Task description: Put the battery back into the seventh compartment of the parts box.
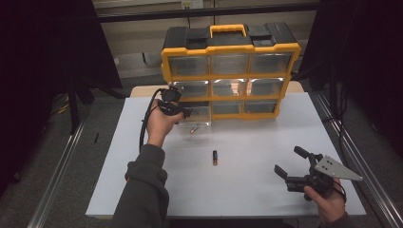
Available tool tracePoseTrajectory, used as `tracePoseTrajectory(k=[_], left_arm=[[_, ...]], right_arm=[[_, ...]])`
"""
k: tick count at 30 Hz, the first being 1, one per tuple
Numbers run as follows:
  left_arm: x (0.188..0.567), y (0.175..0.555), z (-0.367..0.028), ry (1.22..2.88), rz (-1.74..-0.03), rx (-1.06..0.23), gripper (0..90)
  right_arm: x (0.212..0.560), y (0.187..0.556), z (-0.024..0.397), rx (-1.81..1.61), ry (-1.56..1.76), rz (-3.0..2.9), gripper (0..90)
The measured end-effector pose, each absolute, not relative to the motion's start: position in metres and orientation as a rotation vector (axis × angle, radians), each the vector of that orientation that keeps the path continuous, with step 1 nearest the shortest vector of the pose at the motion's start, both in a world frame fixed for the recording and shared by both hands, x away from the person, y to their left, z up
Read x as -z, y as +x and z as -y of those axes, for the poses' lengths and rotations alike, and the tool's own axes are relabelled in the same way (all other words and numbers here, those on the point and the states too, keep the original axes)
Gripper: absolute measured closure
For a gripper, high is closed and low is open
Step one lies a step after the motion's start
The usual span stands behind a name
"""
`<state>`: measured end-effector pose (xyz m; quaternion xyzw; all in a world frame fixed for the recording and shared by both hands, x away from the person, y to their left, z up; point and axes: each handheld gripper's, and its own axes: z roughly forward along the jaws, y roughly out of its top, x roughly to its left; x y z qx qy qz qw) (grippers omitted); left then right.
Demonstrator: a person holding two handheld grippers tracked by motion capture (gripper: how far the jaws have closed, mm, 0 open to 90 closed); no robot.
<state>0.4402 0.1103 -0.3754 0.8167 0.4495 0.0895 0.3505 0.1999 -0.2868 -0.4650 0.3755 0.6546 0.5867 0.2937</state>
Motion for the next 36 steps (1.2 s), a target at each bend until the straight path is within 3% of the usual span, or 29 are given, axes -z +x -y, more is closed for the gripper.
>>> tracePoseTrajectory(k=[3, 7, 21, 29, 36], left_arm=[[0.376, 0.442, -0.113, 2.151, -1.151, -0.248, 77.3], [0.375, 0.439, -0.115, 2.127, -1.131, -0.237, 63.2], [0.363, 0.41, -0.113, 2.111, -1.009, -0.171, 38.0], [0.363, 0.393, -0.104, 2.137, -0.928, -0.153, 26.3], [0.375, 0.381, -0.091, 2.155, -0.901, -0.131, 24.2]], right_arm=[[0.465, 0.2, 0.287, -1.563, 1.0, -1.744, 1.9], [0.465, 0.2, 0.287, -1.565, 1.006, -1.74, 1.9], [0.465, 0.2, 0.288, -1.558, 0.999, -1.746, 1.9], [0.465, 0.2, 0.287, -1.558, 1.0, -1.745, 1.9], [0.465, 0.2, 0.287, -1.556, 0.998, -1.742, 2.0]])
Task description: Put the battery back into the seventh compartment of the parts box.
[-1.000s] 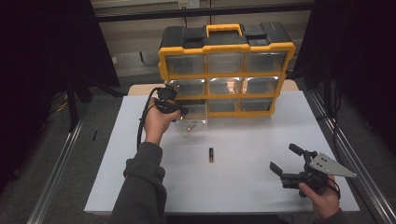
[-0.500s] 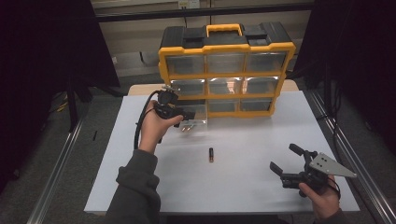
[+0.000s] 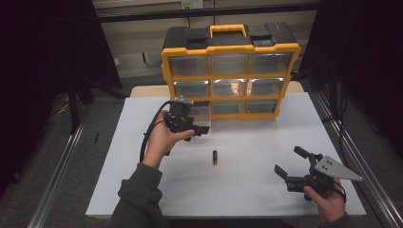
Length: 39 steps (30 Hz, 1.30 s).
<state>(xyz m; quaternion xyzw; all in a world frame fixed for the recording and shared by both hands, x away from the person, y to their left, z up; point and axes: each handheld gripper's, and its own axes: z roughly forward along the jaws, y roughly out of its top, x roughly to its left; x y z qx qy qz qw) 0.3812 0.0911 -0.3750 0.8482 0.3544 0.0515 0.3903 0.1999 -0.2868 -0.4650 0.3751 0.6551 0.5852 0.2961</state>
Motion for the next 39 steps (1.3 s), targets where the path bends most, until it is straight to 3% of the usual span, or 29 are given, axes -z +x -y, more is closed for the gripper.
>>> tracePoseTrajectory(k=[17, 27, 39], left_arm=[[0.417, 0.366, -0.068, 2.24, -0.851, -0.068, 23.9], [0.436, 0.361, -0.057, 2.273, -0.879, -0.085, 47.5], [0.457, 0.351, -0.05, 2.319, -0.887, -0.072, 57.5]], right_arm=[[0.465, 0.2, 0.286, -1.561, 1.005, -1.739, 2.0], [0.465, 0.2, 0.286, -1.563, 1.006, -1.74, 2.0], [0.465, 0.2, 0.287, -1.558, 0.996, -1.748, 2.1]])
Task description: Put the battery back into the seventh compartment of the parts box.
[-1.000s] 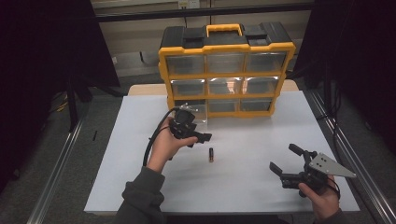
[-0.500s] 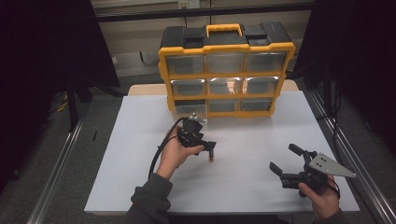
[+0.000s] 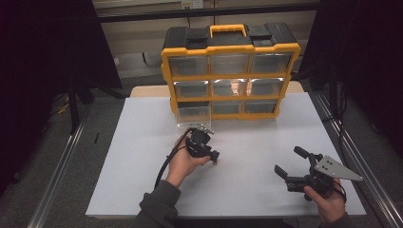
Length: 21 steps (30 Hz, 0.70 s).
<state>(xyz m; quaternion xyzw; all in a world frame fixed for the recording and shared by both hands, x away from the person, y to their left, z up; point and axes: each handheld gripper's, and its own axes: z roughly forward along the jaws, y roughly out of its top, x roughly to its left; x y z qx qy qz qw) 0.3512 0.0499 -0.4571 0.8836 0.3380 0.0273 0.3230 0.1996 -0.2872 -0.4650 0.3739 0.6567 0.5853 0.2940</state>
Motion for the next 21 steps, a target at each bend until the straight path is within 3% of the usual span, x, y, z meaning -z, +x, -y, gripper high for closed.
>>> tracePoseTrajectory(k=[7, 13, 21], left_arm=[[0.4659, 0.3469, -0.0481, 2.368, -0.874, -0.058, 63.1], [0.4662, 0.3459, -0.0476, 2.379, -0.892, -0.101, 77.1], [0.4662, 0.347, -0.0493, 2.367, -0.906, -0.092, 77.4]], right_arm=[[0.4645, 0.199, 0.2862, -1.561, 1.0, -1.746, 2.1], [0.4646, 0.1992, 0.2862, -1.56, 0.993, -1.747, 2.1], [0.4644, 0.1991, 0.2863, -1.558, 0.988, -1.749, 2.1]])
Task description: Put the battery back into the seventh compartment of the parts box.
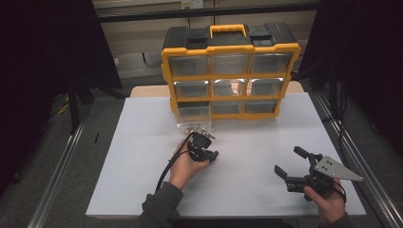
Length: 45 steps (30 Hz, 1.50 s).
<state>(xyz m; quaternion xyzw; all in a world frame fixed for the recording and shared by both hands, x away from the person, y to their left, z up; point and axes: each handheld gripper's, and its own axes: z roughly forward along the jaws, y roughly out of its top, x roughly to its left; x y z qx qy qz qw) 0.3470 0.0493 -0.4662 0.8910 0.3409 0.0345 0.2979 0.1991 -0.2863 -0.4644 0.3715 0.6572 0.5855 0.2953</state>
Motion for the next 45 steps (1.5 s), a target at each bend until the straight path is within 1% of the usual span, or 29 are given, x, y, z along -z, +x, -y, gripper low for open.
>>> tracePoseTrajectory(k=[1, 5, 14, 29, 31, 32, 35, 36, 37, 40, 41, 45], left_arm=[[0.466, 0.349, -0.051, 2.347, -0.933, -0.055, 77.4], [0.463, 0.349, -0.052, 2.327, -0.938, -0.015, 77.4], [0.435, 0.356, -0.072, 2.261, -0.928, 0.036, 77.4], [0.399, 0.368, -0.081, 2.212, -0.924, 0.027, 77.4], [0.396, 0.37, -0.083, 2.244, -0.902, 0.023, 77.4], [0.393, 0.371, -0.082, 2.219, -0.928, 0.019, 77.4], [0.389, 0.373, -0.084, 2.223, -0.919, 0.01, 77.4], [0.388, 0.373, -0.083, 2.192, -0.946, 0.012, 77.4], [0.386, 0.376, -0.085, 2.223, -0.917, 0.011, 77.4], [0.383, 0.378, -0.085, 2.189, -0.944, 0.014, 77.4], [0.381, 0.38, -0.086, 2.218, -0.93, 0.003, 77.4], [0.377, 0.385, -0.087, 2.206, -0.941, 0.006, 77.4]], right_arm=[[0.464, 0.199, 0.286, -1.56, 0.995, -1.744, 2.1], [0.464, 0.199, 0.286, -1.56, 0.993, -1.744, 2.1], [0.465, 0.199, 0.286, -1.56, 0.996, -1.746, 2.1], [0.465, 0.199, 0.286, -1.556, 0.993, -1.747, 2.1], [0.465, 0.199, 0.286, -1.556, 0.993, -1.747, 2.1], [0.464, 0.199, 0.286, -1.561, 0.991, -1.746, 2.1], [0.464, 0.199, 0.286, -1.558, 0.993, -1.746, 2.1], [0.464, 0.199, 0.286, -1.558, 0.993, -1.746, 2.1], [0.465, 0.199, 0.286, -1.558, 0.994, -1.746, 2.1], [0.465, 0.199, 0.286, -1.561, 0.992, -1.746, 2.1], [0.465, 0.199, 0.286, -1.561, 0.992, -1.746, 2.1], [0.464, 0.199, 0.286, -1.559, 0.994, -1.746, 2.1]])
